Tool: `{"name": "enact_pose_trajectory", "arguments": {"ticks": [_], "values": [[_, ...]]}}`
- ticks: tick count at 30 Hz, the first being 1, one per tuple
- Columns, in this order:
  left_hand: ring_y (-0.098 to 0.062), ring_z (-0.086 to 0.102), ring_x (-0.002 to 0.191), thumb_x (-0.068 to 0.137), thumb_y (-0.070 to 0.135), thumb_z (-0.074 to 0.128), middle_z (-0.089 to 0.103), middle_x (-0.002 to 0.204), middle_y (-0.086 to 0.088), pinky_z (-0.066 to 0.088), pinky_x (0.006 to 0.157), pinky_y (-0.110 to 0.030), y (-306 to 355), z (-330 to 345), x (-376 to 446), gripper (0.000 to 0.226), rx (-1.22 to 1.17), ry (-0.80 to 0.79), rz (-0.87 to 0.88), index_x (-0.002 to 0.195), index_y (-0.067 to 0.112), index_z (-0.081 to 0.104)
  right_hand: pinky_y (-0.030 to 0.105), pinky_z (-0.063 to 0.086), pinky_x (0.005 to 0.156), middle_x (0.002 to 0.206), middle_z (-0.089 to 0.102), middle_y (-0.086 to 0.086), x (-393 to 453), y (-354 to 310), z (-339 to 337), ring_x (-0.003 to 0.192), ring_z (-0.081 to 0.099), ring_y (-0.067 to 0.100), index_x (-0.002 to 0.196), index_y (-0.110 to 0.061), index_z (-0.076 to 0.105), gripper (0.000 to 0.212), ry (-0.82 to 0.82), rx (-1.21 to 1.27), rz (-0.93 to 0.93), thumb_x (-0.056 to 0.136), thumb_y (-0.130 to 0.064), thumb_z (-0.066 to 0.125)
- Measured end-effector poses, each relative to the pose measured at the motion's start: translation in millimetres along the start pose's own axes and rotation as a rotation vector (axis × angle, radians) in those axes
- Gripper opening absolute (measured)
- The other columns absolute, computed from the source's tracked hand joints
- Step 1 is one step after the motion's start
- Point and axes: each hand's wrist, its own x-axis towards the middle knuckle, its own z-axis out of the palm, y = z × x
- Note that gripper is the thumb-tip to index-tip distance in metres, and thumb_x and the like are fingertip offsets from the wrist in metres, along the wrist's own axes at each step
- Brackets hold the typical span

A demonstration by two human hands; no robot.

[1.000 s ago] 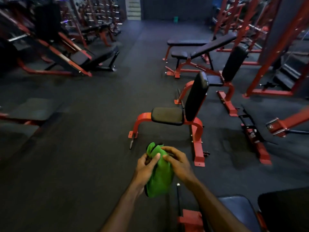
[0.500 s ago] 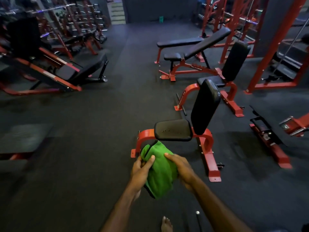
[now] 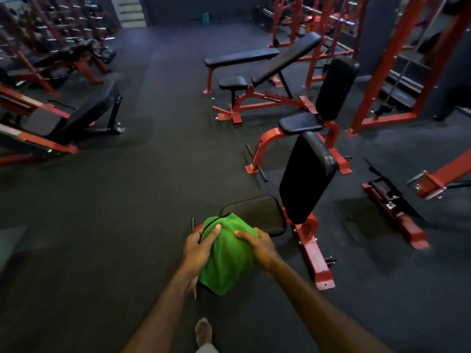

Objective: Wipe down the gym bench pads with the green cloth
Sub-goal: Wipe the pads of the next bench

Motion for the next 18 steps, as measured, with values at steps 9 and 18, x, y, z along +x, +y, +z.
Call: {"name": "enact_pose_trajectory", "arguments": {"ticks": [9, 18], "values": [[-0.021, 0.076, 0.08, 0.096, 0.027, 0.072, 0.08, 0.088, -0.009, 0.061, 0.069, -0.033, 53.0, 64.4, 148.7, 0.016, 0.093, -0.305, 0.015, 0.097, 0.011, 0.077, 0.04, 0.055, 0.099, 0.115, 0.07, -0.013, 103.6, -40.2, -29.3, 0.108, 0.067, 0.006, 0.119, -0.035, 0.069, 0.054, 0.492, -0.312, -0.376, 0.075, -0.064, 0.074], [-0.018, 0.076, 0.084, 0.101, 0.024, 0.062, 0.08, 0.09, -0.01, 0.06, 0.078, -0.029, 106.8, 192.0, 229.6, 0.024, 0.048, -0.658, -0.141, 0.096, 0.008, 0.08, 0.026, 0.048, 0.108, 0.143, 0.06, -0.019, 122.7, -105.4, -82.3, 0.13, 0.057, -0.001, 0.148, -0.031, 0.054, 0.071, 0.68, -0.41, -0.466, 0.087, -0.057, 0.075]]}}
